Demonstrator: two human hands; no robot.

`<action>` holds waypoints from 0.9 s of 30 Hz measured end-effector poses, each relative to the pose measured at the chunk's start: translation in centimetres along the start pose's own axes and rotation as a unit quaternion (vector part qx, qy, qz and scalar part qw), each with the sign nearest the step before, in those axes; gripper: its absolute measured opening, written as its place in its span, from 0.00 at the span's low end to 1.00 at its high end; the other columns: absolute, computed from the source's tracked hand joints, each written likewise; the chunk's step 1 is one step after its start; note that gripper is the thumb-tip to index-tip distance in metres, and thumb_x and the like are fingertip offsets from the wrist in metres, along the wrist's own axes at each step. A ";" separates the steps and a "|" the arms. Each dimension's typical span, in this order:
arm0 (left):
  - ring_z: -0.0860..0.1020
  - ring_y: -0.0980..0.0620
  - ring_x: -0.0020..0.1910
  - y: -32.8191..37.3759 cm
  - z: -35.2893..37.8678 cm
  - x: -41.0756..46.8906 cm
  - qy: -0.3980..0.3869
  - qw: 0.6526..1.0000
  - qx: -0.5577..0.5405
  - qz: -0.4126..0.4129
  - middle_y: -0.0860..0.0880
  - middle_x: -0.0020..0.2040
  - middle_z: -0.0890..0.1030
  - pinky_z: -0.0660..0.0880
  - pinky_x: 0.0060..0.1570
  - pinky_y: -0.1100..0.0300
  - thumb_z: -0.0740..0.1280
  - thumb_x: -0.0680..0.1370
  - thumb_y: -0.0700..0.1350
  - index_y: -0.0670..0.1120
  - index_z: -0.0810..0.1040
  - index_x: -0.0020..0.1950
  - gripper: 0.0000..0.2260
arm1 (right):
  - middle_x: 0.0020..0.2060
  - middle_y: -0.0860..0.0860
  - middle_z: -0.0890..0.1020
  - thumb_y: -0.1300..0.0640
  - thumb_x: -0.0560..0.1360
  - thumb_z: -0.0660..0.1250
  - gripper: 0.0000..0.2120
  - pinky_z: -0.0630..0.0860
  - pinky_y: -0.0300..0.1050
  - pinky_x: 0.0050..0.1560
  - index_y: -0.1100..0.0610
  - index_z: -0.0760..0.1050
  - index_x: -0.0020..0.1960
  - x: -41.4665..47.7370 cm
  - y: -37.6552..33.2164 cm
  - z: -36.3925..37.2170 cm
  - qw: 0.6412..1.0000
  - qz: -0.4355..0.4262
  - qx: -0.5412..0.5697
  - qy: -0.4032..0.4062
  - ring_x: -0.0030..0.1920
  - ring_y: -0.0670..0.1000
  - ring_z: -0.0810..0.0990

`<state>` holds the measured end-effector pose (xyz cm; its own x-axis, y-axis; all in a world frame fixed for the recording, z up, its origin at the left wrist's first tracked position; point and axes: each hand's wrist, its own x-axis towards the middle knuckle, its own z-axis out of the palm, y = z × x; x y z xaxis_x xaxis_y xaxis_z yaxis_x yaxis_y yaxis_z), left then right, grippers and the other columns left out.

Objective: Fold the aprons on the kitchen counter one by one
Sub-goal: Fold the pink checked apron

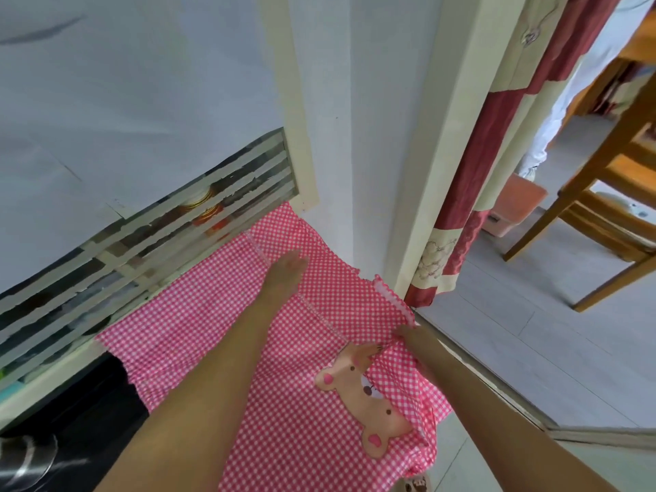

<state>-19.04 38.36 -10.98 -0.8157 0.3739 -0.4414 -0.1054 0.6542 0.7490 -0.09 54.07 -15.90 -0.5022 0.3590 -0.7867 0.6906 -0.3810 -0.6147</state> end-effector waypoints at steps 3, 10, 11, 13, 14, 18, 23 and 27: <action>0.45 0.41 0.77 -3.4 3.7 -2.7 -0.011 0.951 0.305 0.052 0.47 0.79 0.45 0.43 0.71 0.36 0.57 0.80 0.61 0.50 0.46 0.79 0.34 | 0.43 0.56 0.78 0.61 0.79 0.59 0.08 0.74 0.44 0.40 0.64 0.70 0.55 0.2 -0.3 -0.4 0.998 0.035 0.047 0.015 0.42 0.53 0.78; 0.30 0.36 0.73 -9.6 7.7 -5.0 -0.066 0.906 0.418 0.001 0.45 0.71 0.25 0.36 0.64 0.28 0.27 0.49 0.82 0.53 0.23 0.70 0.55 | 0.62 0.57 0.73 0.49 0.69 0.75 0.36 0.76 0.51 0.56 0.62 0.62 0.68 0.4 0.1 -0.4 0.965 -0.096 -0.226 0.098 0.60 0.57 0.76; 0.29 0.36 0.72 -9.8 7.8 -5.0 -0.063 0.908 0.413 -0.003 0.45 0.71 0.24 0.35 0.64 0.28 0.27 0.50 0.82 0.54 0.22 0.69 0.55 | 0.65 0.58 0.69 0.48 0.67 0.76 0.41 0.73 0.54 0.61 0.62 0.60 0.70 0.3 0.7 -0.2 0.946 -0.115 -0.281 0.118 0.65 0.59 0.71; 0.27 0.38 0.69 -9.6 7.9 -4.9 -0.050 0.912 0.408 0.001 0.45 0.71 0.24 0.35 0.63 0.29 0.33 0.55 0.81 0.54 0.23 0.70 0.52 | 0.68 0.59 0.64 0.43 0.66 0.75 0.46 0.68 0.56 0.66 0.60 0.57 0.73 0.1 1.8 0.2 0.913 -0.140 -0.365 0.118 0.68 0.60 0.65; 0.27 0.38 0.69 -9.5 8.0 -5.0 -0.045 0.912 0.408 0.002 0.45 0.71 0.25 0.34 0.64 0.30 0.37 0.58 0.80 0.54 0.24 0.71 0.51 | 0.69 0.58 0.63 0.41 0.65 0.75 0.48 0.65 0.57 0.68 0.59 0.55 0.74 -0.2 2.2 0.4 0.902 -0.143 -0.391 0.115 0.69 0.60 0.63; 0.29 0.37 0.72 -9.8 8.3 -5.0 -0.033 0.908 0.418 -0.002 0.45 0.73 0.26 0.35 0.64 0.30 0.45 0.65 0.77 0.53 0.25 0.72 0.48 | 0.77 0.53 0.45 0.38 0.59 0.78 0.61 0.54 0.63 0.71 0.51 0.42 0.78 -3.5 3.7 0.5 0.899 -0.197 -0.370 0.122 0.76 0.61 0.46; 0.32 0.37 0.74 -9.7 8.9 -5.6 -0.010 0.913 0.408 -0.009 0.44 0.75 0.28 0.34 0.65 0.32 0.49 0.72 0.74 0.50 0.28 0.74 0.46 | 0.77 0.51 0.36 0.48 0.68 0.75 0.53 0.62 0.56 0.70 0.47 0.39 0.78 -7.2 6.7 0.6 0.848 -0.256 -0.460 0.068 0.76 0.56 0.47; 0.36 0.40 0.76 -10.3 10.8 -9.3 0.027 0.938 0.344 0.046 0.43 0.77 0.35 0.30 0.65 0.38 0.41 0.73 0.70 0.47 0.33 0.76 0.40 | 0.64 0.55 0.75 0.62 0.77 0.64 0.23 0.78 0.44 0.50 0.56 0.66 0.70 -5.9 5.7 -2.8 0.912 -0.232 -0.306 0.143 0.53 0.51 0.78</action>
<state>-4.25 35.23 -19.88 -0.8326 0.4277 -0.3518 0.3431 0.8970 0.2786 8.23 52.16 -14.61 -0.7179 0.6020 -0.3495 0.6438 0.3834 -0.6622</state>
